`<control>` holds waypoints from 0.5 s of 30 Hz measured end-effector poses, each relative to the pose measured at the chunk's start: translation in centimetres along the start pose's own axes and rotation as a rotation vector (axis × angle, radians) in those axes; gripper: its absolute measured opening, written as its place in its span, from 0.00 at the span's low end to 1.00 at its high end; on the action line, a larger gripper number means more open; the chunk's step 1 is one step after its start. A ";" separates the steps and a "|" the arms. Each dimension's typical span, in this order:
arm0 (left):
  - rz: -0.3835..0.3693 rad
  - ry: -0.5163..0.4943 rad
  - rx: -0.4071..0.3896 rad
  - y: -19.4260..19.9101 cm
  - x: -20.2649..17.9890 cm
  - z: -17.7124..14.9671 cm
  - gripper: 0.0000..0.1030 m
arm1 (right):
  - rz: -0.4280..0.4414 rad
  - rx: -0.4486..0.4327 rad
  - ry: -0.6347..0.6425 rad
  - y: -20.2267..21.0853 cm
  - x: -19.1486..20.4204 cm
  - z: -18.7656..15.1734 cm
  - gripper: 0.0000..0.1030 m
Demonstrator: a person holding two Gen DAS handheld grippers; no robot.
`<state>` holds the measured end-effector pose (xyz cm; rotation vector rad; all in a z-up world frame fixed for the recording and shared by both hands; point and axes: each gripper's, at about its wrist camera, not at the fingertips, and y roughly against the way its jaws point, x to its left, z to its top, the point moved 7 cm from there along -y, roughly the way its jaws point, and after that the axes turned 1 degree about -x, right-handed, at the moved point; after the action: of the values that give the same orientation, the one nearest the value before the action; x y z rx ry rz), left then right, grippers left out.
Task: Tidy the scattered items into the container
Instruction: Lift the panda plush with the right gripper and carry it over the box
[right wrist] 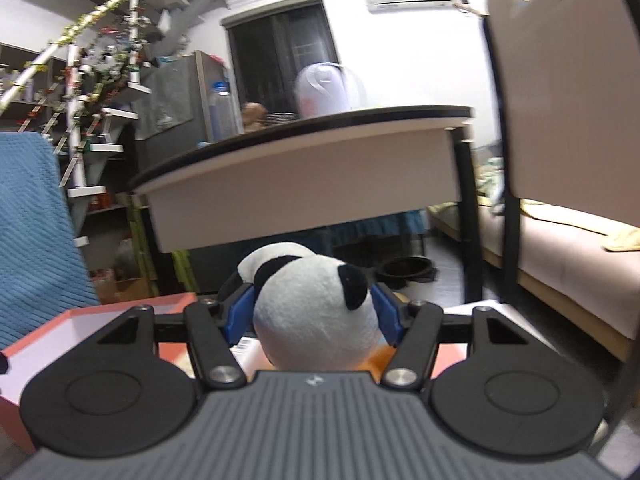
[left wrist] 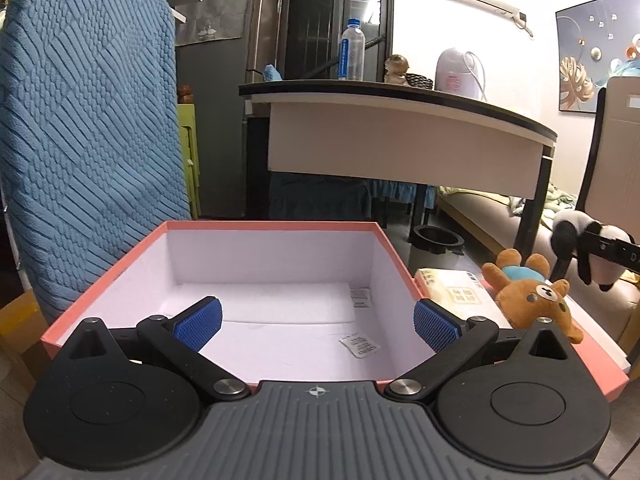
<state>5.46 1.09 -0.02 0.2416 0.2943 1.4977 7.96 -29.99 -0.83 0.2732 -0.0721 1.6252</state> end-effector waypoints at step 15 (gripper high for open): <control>0.066 0.090 -0.013 1.2 5.3 0.7 1.00 | 0.291 0.033 0.090 -3.1 15.1 -2.3 0.61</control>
<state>4.79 6.48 0.82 0.1757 0.3513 1.5779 9.94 -14.61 -0.10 0.2218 -0.0160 1.9267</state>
